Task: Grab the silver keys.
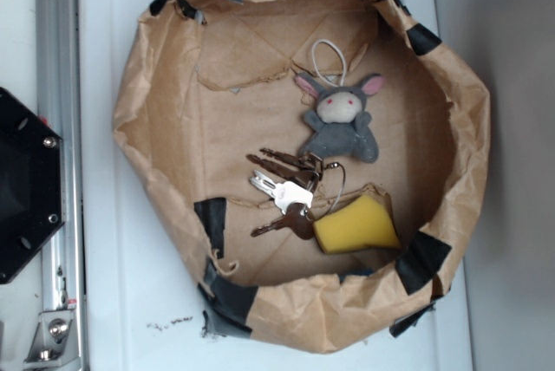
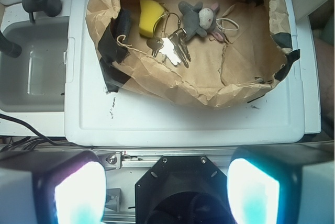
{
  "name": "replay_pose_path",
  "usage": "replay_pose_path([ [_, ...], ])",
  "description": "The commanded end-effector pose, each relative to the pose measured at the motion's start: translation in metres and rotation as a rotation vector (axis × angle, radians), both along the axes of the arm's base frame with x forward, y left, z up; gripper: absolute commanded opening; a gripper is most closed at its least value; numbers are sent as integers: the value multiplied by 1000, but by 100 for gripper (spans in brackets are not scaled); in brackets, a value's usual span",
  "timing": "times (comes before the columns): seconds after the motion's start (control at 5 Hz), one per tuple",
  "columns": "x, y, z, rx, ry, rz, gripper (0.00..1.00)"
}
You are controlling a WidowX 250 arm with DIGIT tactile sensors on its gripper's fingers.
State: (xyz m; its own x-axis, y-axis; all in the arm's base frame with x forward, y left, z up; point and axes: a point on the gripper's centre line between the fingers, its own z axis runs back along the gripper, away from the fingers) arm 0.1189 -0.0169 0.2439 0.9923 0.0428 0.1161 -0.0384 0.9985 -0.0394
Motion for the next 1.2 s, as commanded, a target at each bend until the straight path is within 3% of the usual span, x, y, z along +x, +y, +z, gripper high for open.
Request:
replay_pose_path([
  [0.0, 0, 0, 0, 0, 0, 0, 100],
  [0.2, 50, -12, -33, 87, 63, 162, 100],
  [0.4, 97, -10, -60, 130, 88, 303, 100],
  [0.6, 125, 2, -78, 83, 52, 451, 100],
  [0.8, 132, 15, -87, 16, -36, 548, 100],
  [1.0, 141, 26, -101, -28, -69, 618, 100],
])
